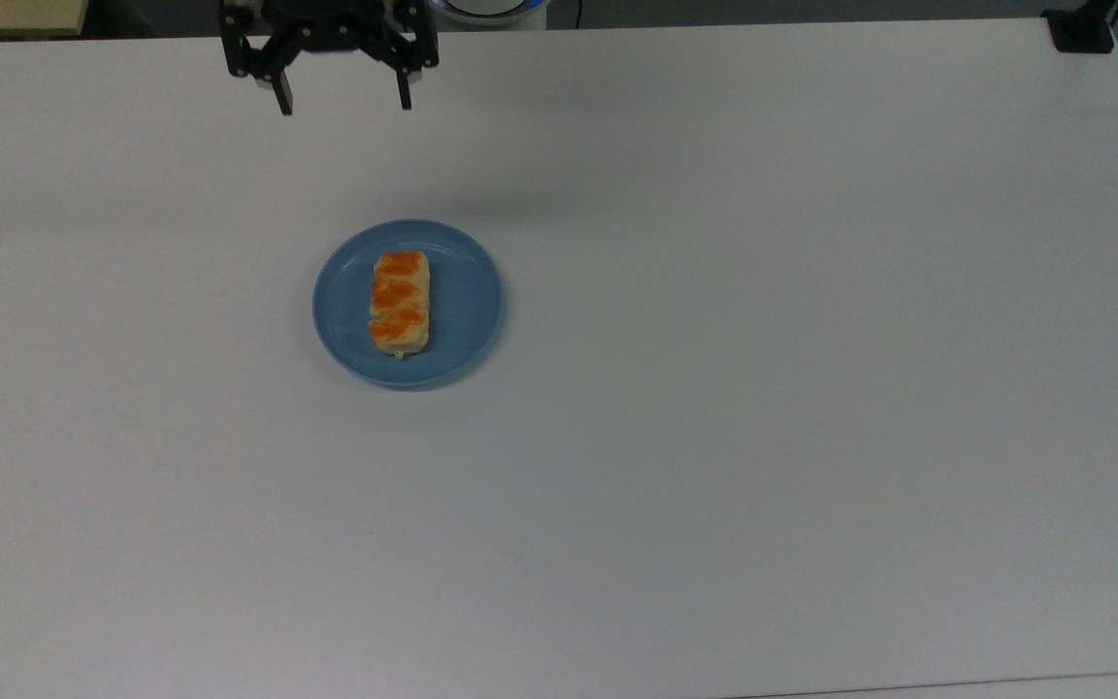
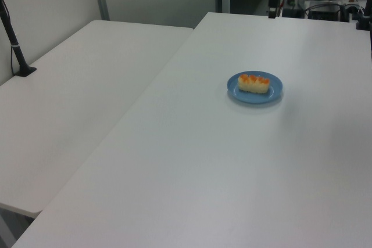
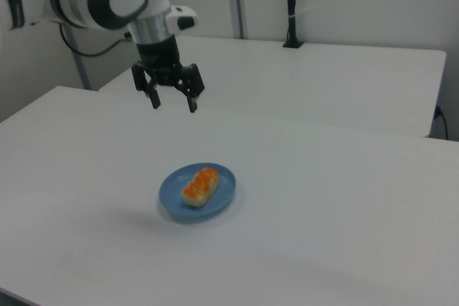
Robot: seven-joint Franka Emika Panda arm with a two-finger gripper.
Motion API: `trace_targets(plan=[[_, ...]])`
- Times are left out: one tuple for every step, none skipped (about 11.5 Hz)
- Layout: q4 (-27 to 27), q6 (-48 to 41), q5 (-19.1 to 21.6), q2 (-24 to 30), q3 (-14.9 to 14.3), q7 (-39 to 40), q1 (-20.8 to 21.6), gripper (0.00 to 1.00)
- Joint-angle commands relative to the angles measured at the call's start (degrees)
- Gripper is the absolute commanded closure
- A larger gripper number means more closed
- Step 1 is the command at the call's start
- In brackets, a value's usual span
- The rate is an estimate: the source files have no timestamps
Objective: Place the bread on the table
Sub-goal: 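Lower the gripper onto the bread and close it around the bread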
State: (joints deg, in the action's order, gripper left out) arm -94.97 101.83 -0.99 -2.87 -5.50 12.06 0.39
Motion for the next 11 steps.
trace_targets(plan=[[-5.0, 5.0, -0.9, -0.2, 1.2, -2.1, 0.2, 0.0], [-5.4, 6.1, -0.8, -1.6, 1.2, -2.5, -0.2, 0.0], [-5.5, 8.4, -0.5, -3.7, 1.2, -4.0, -0.3, 0.0], [-5.7, 10.7, -0.6, -6.2, 1.2, -7.5, -0.1, 0.0], [-5.7, 11.8, -0.6, -7.8, 1.2, -8.9, -0.5, 0.0], [-5.7, 12.9, -0.9, -9.7, 1.2, -9.1, -0.6, 0.0], [-5.6, 14.3, -0.9, -11.7, 1.2, -9.2, -0.6, 0.0], [-5.6, 16.4, -0.9, -13.6, 1.2, -9.2, -0.6, 0.0], [-5.7, 18.3, -0.9, -15.1, 1.2, -9.6, -0.5, 0.0], [-5.7, 19.2, -1.0, -16.3, 1.2, -9.6, -0.5, 0.0], [-5.7, 20.6, -1.1, -17.2, 1.2, -9.6, -0.1, 0.0]])
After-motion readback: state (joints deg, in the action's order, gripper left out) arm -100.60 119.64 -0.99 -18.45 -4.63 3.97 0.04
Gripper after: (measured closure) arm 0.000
